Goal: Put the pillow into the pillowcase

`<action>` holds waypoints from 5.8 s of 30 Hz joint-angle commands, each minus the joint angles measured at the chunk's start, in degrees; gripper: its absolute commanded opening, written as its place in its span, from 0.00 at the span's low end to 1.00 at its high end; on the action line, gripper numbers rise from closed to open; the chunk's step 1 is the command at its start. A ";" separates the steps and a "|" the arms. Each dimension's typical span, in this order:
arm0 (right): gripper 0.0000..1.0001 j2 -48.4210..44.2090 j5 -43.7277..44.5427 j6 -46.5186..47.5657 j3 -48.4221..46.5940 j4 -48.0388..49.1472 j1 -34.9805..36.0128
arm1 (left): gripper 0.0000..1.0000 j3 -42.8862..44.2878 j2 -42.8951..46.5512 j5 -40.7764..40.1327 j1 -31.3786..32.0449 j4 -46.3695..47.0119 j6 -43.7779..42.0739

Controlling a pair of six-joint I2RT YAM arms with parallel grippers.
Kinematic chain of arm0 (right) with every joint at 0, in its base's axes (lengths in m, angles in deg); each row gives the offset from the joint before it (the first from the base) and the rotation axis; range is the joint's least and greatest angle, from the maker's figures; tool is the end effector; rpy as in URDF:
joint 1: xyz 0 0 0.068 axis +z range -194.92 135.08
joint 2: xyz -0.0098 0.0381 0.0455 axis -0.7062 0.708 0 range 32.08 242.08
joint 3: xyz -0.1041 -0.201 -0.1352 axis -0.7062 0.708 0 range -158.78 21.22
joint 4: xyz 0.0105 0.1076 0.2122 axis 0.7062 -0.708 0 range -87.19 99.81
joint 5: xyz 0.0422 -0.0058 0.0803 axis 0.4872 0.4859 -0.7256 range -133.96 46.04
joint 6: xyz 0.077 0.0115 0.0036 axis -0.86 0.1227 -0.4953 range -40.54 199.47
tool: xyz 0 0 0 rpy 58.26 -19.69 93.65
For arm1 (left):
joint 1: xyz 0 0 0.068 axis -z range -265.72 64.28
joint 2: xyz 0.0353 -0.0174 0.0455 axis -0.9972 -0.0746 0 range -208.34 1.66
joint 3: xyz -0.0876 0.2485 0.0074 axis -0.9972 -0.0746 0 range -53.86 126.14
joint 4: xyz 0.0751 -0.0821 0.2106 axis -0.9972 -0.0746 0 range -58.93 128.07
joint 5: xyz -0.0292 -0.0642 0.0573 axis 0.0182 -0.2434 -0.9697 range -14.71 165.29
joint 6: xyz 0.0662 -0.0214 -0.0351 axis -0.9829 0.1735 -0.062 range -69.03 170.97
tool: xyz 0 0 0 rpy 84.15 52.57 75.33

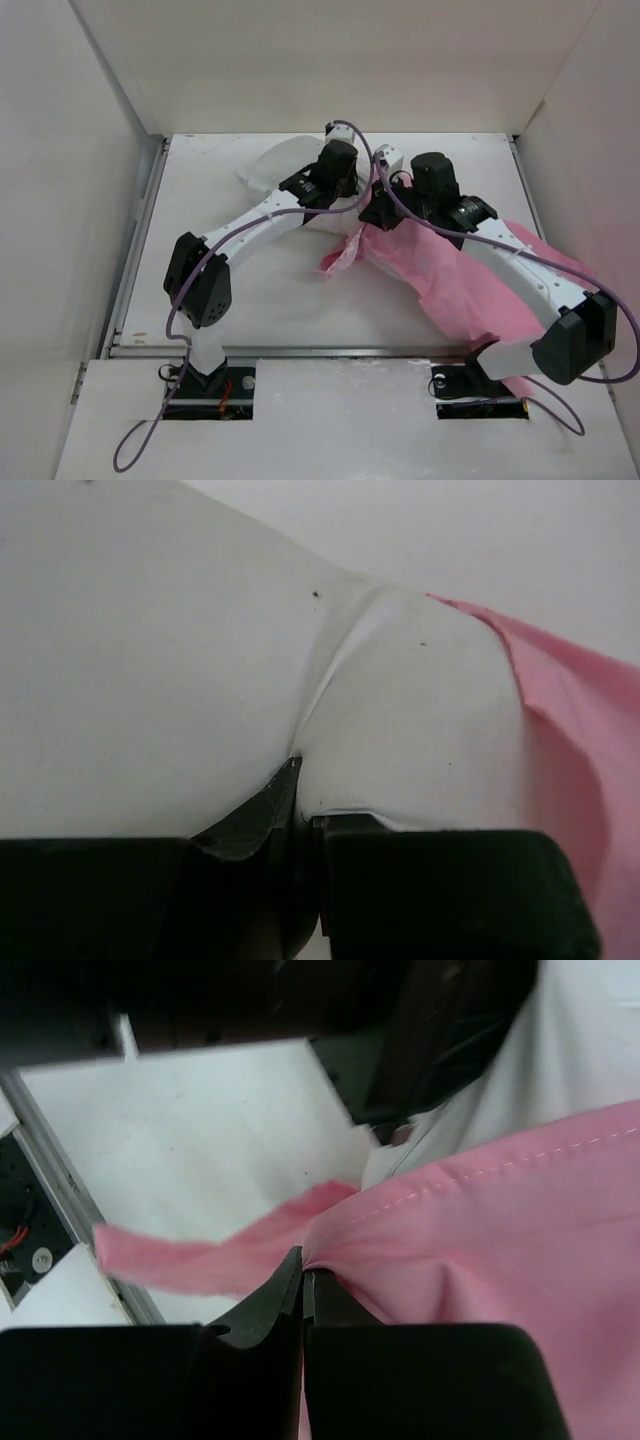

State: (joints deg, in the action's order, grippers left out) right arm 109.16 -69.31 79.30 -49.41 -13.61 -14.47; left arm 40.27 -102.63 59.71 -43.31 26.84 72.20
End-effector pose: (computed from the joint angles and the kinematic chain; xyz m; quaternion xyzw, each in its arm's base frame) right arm 0.2482 0.1790 0.3296 -0.3267 0.7863 0.3122 0.4212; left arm 0.3358 -0.2826 0.3299 0.0754 0.8185 -0.1994 0.5335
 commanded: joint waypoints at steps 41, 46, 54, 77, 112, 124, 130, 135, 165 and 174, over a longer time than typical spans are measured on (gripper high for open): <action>0.00 3.97 5.39 -5.72 -2.85 -3.64 -1.45 | 0.00 -16.78 7.08 -15.00 -7.16 8.93 16.46; 0.00 1.67 3.37 -4.67 -1.35 -4.96 -1.45 | 0.00 -16.26 6.30 -15.63 -9.01 11.66 17.61; 0.00 4.92 4.51 -3.97 1.02 -2.34 -1.45 | 0.00 -9.66 -0.21 -11.59 -7.70 12.37 20.78; 0.88 -1.06 16.54 -7.13 -4.16 -4.62 0.47 | 1.00 -23.90 34.25 -7.71 -7.42 2.87 3.64; 1.00 7.83 45.25 -14.61 -12.84 -10.58 -8.05 | 0.66 -36.65 41.78 28.85 -0.58 3.66 4.00; 1.00 15.18 42.92 -15.12 -31.98 -18.93 11.01 | 1.00 -29.00 38.11 -2.01 -12.43 -1.70 7.95; 1.00 33.11 49.57 -24.08 -42.91 -27.72 12.96 | 1.00 -30.93 35.38 0.54 -19.82 -2.93 9.08; 1.00 51.97 58.83 -27.25 -51.78 -36.23 12.96 | 1.00 -36.46 37.31 5.02 -22.19 0.85 9.70; 0.00 11.52 -7.52 10.10 -21.74 -13.05 -14.20 | 1.00 -24.35 6.74 38.78 -16.76 24.40 -11.47; 0.00 12.57 -10.25 8.26 -27.01 -12.97 -15.34 | 0.99 -9.41 -11.44 34.02 -15.69 22.12 -12.88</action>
State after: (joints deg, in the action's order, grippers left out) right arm 122.86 -73.15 87.39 -70.66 -31.35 -29.66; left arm 26.52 -112.55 93.13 -58.98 48.11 60.82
